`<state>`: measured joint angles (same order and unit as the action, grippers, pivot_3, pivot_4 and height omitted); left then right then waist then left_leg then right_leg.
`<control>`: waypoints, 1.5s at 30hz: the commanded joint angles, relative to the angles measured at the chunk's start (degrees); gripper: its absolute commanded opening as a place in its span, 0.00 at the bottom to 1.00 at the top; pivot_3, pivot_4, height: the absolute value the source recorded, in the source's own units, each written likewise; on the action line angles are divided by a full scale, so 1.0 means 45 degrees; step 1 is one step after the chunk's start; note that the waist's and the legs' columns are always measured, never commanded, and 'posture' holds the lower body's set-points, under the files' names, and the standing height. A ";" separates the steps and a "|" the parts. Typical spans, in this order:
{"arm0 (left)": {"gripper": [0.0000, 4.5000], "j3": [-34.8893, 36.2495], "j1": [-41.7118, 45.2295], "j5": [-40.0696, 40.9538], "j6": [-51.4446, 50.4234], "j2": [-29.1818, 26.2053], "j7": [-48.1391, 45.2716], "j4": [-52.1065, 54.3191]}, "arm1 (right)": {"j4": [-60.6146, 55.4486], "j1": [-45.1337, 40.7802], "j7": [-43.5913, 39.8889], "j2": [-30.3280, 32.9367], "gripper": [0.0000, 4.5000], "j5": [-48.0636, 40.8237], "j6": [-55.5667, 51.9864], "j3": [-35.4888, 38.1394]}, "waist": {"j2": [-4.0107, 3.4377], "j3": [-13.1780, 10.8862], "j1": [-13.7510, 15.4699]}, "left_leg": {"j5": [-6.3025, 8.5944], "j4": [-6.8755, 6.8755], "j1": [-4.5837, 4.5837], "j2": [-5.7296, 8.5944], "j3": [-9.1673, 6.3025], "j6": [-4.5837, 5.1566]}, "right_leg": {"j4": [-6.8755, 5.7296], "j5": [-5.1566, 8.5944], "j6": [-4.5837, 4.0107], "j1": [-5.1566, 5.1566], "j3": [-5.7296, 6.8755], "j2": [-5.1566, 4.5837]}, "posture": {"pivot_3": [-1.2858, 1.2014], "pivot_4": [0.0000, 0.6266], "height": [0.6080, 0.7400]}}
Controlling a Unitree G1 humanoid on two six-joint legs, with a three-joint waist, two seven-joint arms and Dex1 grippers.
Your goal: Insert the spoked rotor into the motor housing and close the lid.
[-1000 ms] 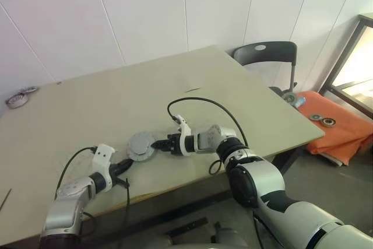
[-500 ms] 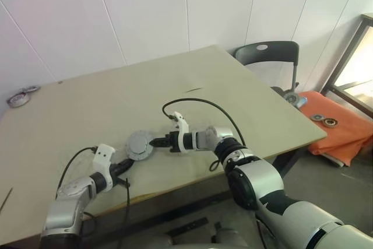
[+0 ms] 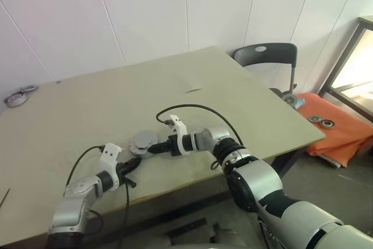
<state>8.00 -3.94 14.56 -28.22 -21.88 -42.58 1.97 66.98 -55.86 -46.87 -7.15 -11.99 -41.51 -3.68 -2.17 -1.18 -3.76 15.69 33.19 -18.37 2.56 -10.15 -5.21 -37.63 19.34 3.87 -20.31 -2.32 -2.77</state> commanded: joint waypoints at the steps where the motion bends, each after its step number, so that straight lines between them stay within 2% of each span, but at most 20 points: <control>1: 0.00 -0.0897 0.0119 0.0368 -0.0113 0.0193 -0.0372 0.0202 | 0.1403 0.1159 0.1208 -0.0961 0.74 0.1430 -0.0513 -0.1015 | 0.0001 0.0000 -0.0001 | 0.0000 0.0000 0.0000 0.0000 0.0000 0.0000 | 0.0005 0.0000 0.0000 0.0000 0.0000 0.0000 | 0.52 0.00 1.00; 9: 0.00 -0.0918 0.0104 0.0394 -0.0106 0.0169 -0.0368 0.0189 | 0.1420 0.1252 0.1689 -0.0850 0.74 0.1190 -0.0360 -0.0671 | 0.0014 -0.0011 -0.0002 | 0.0001 0.0000 -0.0005 0.0000 -0.0001 -0.0001 | 0.0014 0.0000 0.0000 -0.0001 0.0000 -0.0001 | 0.52 0.00 1.00; 14: 0.00 -0.0971 0.0164 0.0469 -0.0100 0.0113 -0.0389 0.0141 | 0.1569 0.0973 0.2603 -0.0904 0.74 0.0112 -0.1192 0.0752 | 0.0034 -0.0020 0.0017 | 0.0001 0.0000 -0.0014 0.0000 -0.0002 -0.0001 | 0.0025 0.0000 -0.0001 -0.0001 0.0002 -0.0005 | 0.52 0.00 1.00; 29: 0.00 -0.1064 0.0034 0.0636 -0.0153 -0.0094 -0.0266 0.0251 | 0.1845 0.1218 0.4602 -0.1935 0.74 -0.0731 -0.0675 0.1876 | 0.0036 -0.0025 0.0030 | 0.0001 0.0000 -0.0017 0.0001 -0.0011 0.0000 | 0.0058 0.0000 -0.0001 -0.0001 0.0006 -0.0003 | 0.52 0.00 1.00; 33: 0.00 -0.1119 -0.0053 0.0709 -0.0152 -0.0086 -0.0167 0.0307 | 0.2004 0.1057 0.5126 -0.2154 0.74 -0.1831 -0.0888 0.3016 | 0.0034 -0.0033 0.0035 | 0.0002 0.0001 -0.0030 0.0001 -0.0011 -0.0001 | 0.0095 0.0001 -0.0001 -0.0002 0.0013 -0.0007 | 0.52 0.00 1.00; 36: 0.00 -0.1121 -0.0094 0.0767 -0.0167 -0.0073 -0.0110 0.0360 | 0.2082 0.0798 0.4604 -0.2281 0.74 -0.2406 -0.1792 0.3514 | 0.0048 -0.0045 0.0017 | 0.0003 0.0003 -0.0050 0.0001 -0.0011 -0.0001 | 0.0132 0.0001 -0.0002 -0.0015 0.0019 -0.0012 | 0.52 0.00 1.00; 39: 0.00 -0.1081 -0.0165 0.0840 -0.0191 -0.0102 -0.0055 0.0450 | 0.2071 0.0723 0.4271 -0.2446 0.74 -0.2283 -0.2351 0.3354 | 0.0058 -0.0037 -0.0028 | 0.0002 0.0007 -0.0052 0.0003 -0.0004 0.0000 | 0.0139 0.0001 -0.0001 -0.0022 0.0018 -0.0020 | 0.52 0.00 1.00; 45: 0.00 -0.0896 -0.0223 0.0944 -0.0181 -0.0173 0.0114 0.0516 | 0.2024 0.0724 0.4683 -0.2586 0.74 -0.2171 -0.2242 0.3223 | 0.0050 0.0029 -0.0023 | -0.0013 0.0001 0.0003 -0.0012 -0.0063 0.0024 | 0.0107 -0.0004 0.0005 -0.0006 0.0008 0.0034 | 0.52 0.00 1.00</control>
<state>4.95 -5.10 18.47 -28.46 -22.65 -42.65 4.23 71.07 -56.06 -31.51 -7.43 -26.94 -51.23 13.79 -1.94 -1.05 -3.86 15.61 33.18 -18.34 2.51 -10.51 -5.09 -37.15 19.32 3.89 -20.34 -2.28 -2.57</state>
